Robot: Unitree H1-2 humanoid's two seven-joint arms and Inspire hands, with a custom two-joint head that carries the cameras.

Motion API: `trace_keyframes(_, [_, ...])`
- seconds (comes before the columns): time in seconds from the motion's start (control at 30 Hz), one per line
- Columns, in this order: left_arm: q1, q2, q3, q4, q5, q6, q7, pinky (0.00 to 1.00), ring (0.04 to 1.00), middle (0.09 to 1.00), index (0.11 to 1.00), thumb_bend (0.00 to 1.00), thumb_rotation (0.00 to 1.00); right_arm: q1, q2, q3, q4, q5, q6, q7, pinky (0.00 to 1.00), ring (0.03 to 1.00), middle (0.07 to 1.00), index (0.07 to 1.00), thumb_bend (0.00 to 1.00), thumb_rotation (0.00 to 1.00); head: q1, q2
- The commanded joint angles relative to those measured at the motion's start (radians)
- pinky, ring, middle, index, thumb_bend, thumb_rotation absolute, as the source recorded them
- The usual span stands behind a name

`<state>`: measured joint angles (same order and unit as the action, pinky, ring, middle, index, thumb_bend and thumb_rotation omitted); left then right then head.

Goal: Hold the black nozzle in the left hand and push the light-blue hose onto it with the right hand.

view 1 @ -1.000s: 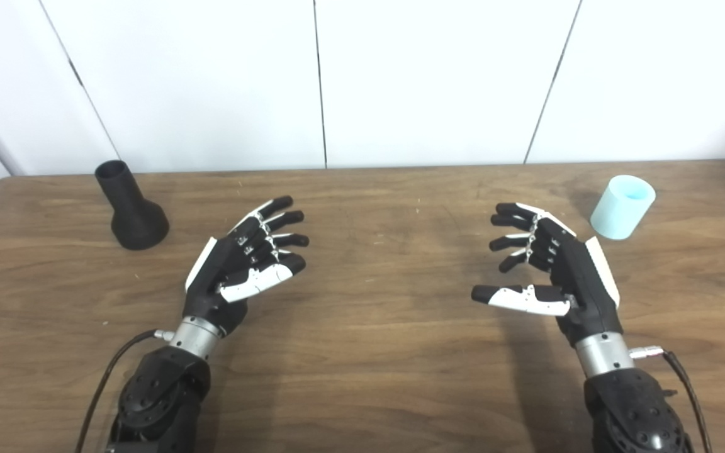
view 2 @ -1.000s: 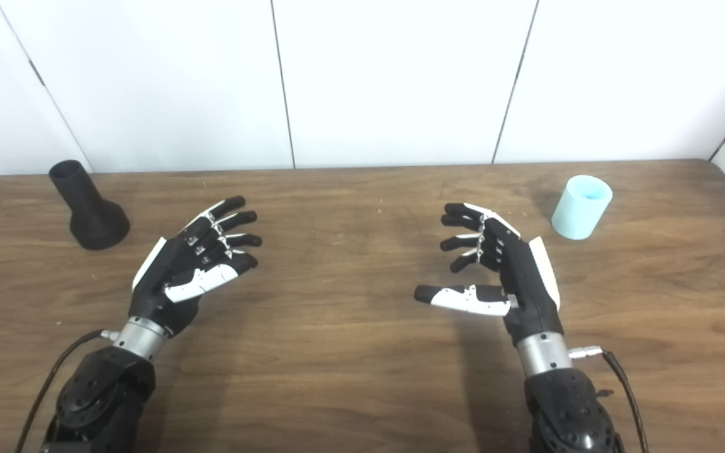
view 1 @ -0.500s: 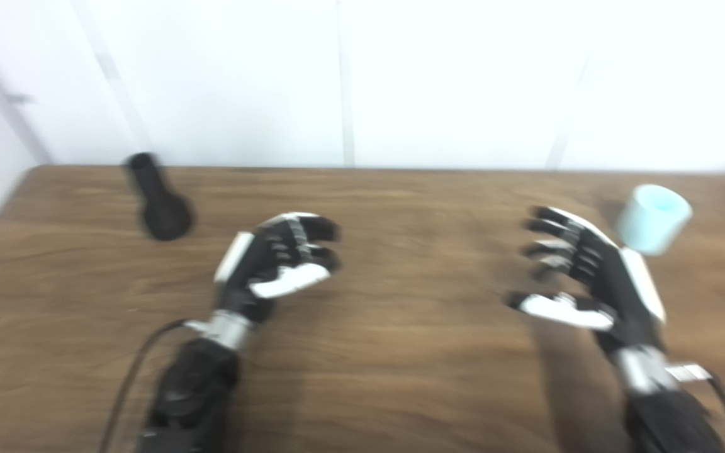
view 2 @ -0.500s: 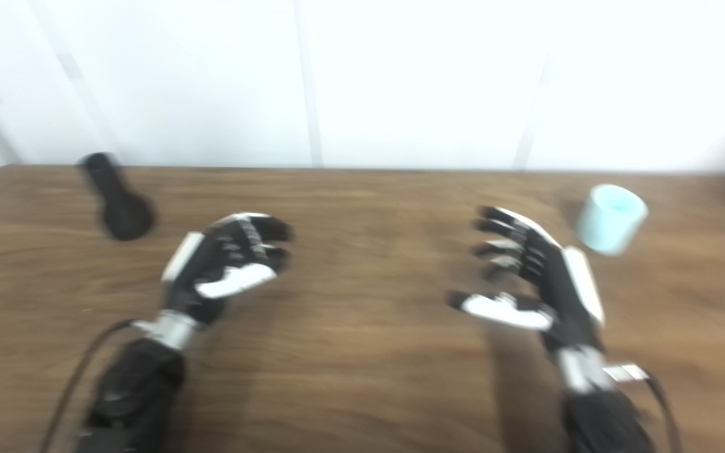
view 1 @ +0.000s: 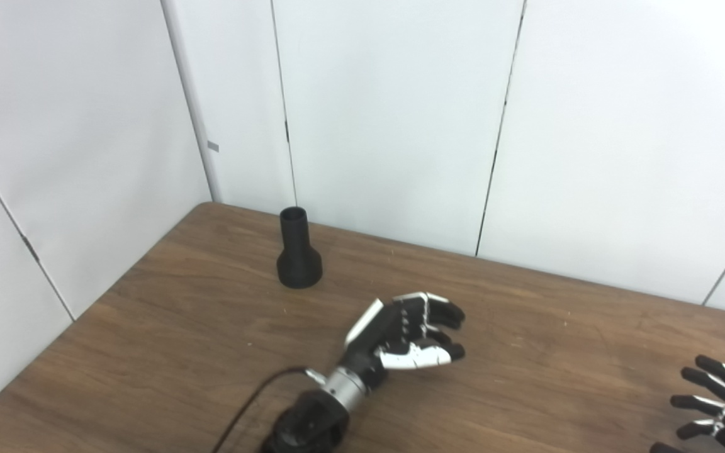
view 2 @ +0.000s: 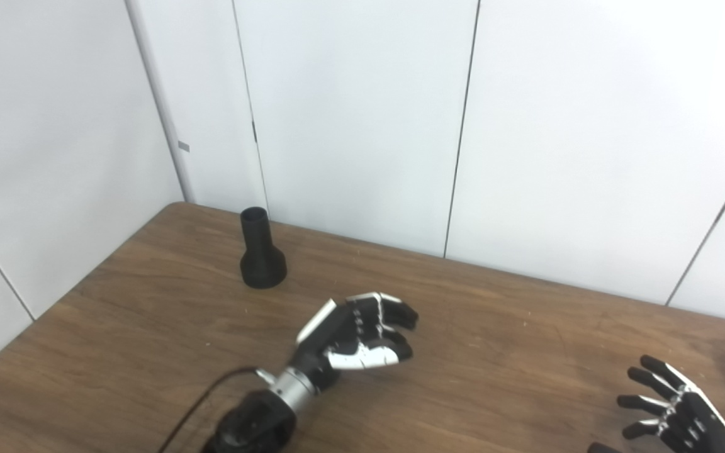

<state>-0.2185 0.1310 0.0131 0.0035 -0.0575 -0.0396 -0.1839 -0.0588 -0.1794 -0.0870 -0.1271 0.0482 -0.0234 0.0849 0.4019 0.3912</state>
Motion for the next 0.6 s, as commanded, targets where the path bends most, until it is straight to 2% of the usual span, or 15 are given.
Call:
trace_keyframes(0.0, [-0.040, 0.043, 0.027, -0.055, 0.024, -0.011, 0.023, 0.52, 0.675, 0.679, 0.712, 0.70, 0.07, -0.029, -0.008, -0.006, -0.028, 0.001, -0.048, -0.002, 0.41, 0.634, 0.769, 0.802, 0.70, 0.00, -0.003, 0.000])
trace_keyframes(0.17, [-0.060, 0.102, 0.056, -0.092, 0.089, -0.009, 0.062, 0.53, 0.672, 0.689, 0.722, 0.71, 0.10, -0.032, -0.006, -0.005, -0.021, -0.002, -0.051, -0.005, 0.41, 0.633, 0.768, 0.799, 0.70, 0.00, 0.001, -0.001])
trace_keyframes(0.27, [-0.084, 0.149, 0.089, -0.123, 0.132, 0.021, 0.088, 0.55, 0.671, 0.694, 0.722, 0.72, 0.10, -0.030, -0.009, -0.006, -0.018, -0.006, -0.054, -0.007, 0.41, 0.633, 0.768, 0.798, 0.70, 0.00, 0.001, 0.000])
trace_keyframes(0.37, [-0.123, 0.203, 0.111, -0.157, 0.193, 0.068, 0.095, 0.55, 0.661, 0.690, 0.720, 0.72, 0.08, -0.030, -0.012, -0.009, -0.018, -0.001, -0.056, -0.005, 0.42, 0.634, 0.769, 0.798, 0.70, 0.00, 0.003, 0.000])
trace_keyframes(0.43, [-0.157, 0.241, 0.117, -0.179, 0.232, 0.106, 0.089, 0.52, 0.637, 0.672, 0.715, 0.72, 0.08, -0.030, -0.012, -0.008, -0.016, -0.003, -0.057, -0.005, 0.41, 0.632, 0.769, 0.799, 0.69, 0.00, 0.002, -0.001])
trace_keyframes(0.57, [-0.217, 0.289, 0.132, -0.196, 0.275, 0.167, 0.096, 0.53, 0.640, 0.662, 0.712, 0.72, 0.07, -0.028, -0.013, -0.007, -0.016, -0.002, -0.057, -0.003, 0.41, 0.626, 0.770, 0.803, 0.69, 0.00, 0.003, 0.001])
